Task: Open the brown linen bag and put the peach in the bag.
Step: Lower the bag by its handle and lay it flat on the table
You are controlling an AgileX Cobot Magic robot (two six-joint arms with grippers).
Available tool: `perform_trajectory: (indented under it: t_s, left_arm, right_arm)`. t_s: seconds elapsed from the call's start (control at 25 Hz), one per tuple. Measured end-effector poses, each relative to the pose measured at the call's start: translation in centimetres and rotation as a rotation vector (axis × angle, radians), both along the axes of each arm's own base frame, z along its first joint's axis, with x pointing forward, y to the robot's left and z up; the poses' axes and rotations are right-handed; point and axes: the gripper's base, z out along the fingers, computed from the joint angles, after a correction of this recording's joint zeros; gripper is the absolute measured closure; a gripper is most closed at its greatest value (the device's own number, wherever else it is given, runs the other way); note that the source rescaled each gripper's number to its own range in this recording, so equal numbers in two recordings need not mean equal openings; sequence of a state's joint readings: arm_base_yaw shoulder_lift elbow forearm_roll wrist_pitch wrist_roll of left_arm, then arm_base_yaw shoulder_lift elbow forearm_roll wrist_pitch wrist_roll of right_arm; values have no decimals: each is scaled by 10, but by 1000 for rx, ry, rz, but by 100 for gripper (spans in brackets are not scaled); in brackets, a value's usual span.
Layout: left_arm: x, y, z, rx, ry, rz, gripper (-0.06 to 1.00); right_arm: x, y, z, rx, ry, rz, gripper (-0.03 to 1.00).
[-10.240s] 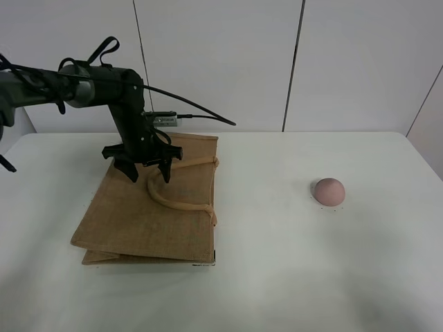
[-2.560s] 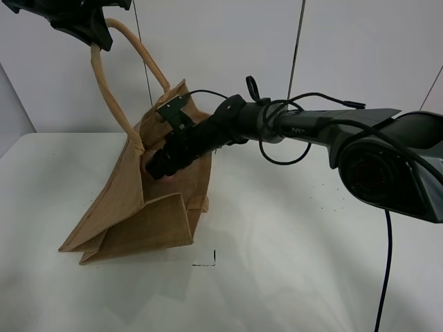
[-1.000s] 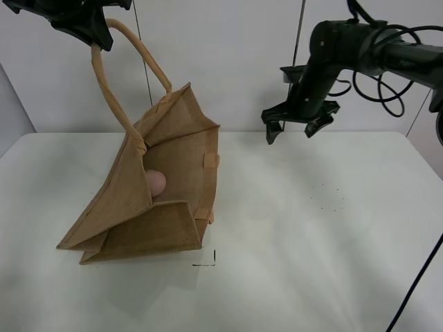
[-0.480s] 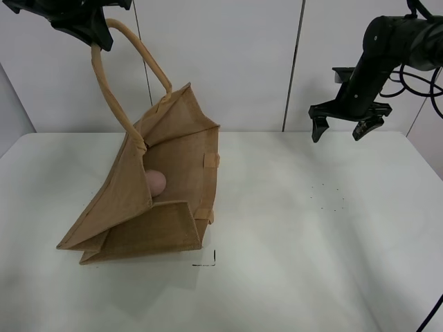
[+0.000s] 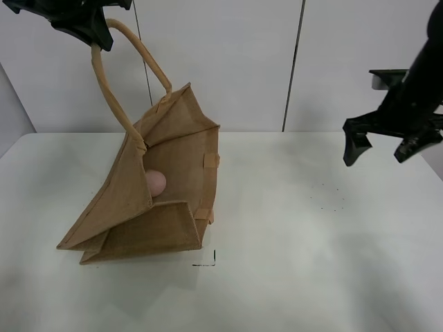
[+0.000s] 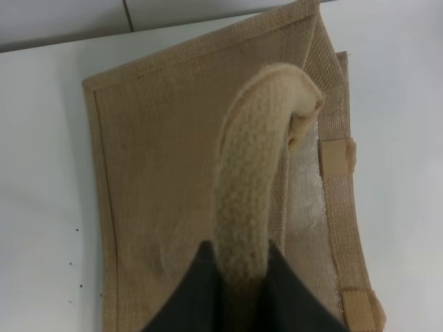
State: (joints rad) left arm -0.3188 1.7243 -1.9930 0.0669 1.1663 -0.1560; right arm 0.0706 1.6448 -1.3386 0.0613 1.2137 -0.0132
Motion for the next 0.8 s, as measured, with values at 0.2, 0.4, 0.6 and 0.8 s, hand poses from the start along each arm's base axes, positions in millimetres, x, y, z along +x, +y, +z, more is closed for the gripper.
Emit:
perform_trajectory:
  t_s: [0.2,0.4,0.6,0.8]
  left_arm:
    - [0,0,0,0,0,0,94]
    - [0,0,0,0,0,0,94]
    - [0,0,0,0,0,0,94]
    - [0,0,0,0,0,0,94]
  right_arm:
    - [-91,-6,0,-1,21,0,-3]
    - [-167,-12,-6,5,-81,-2,-3]
    - [-224,-16,-7,22,-363,-2,-3]
    - [-268,-19,-8,37,-620,2,-3]
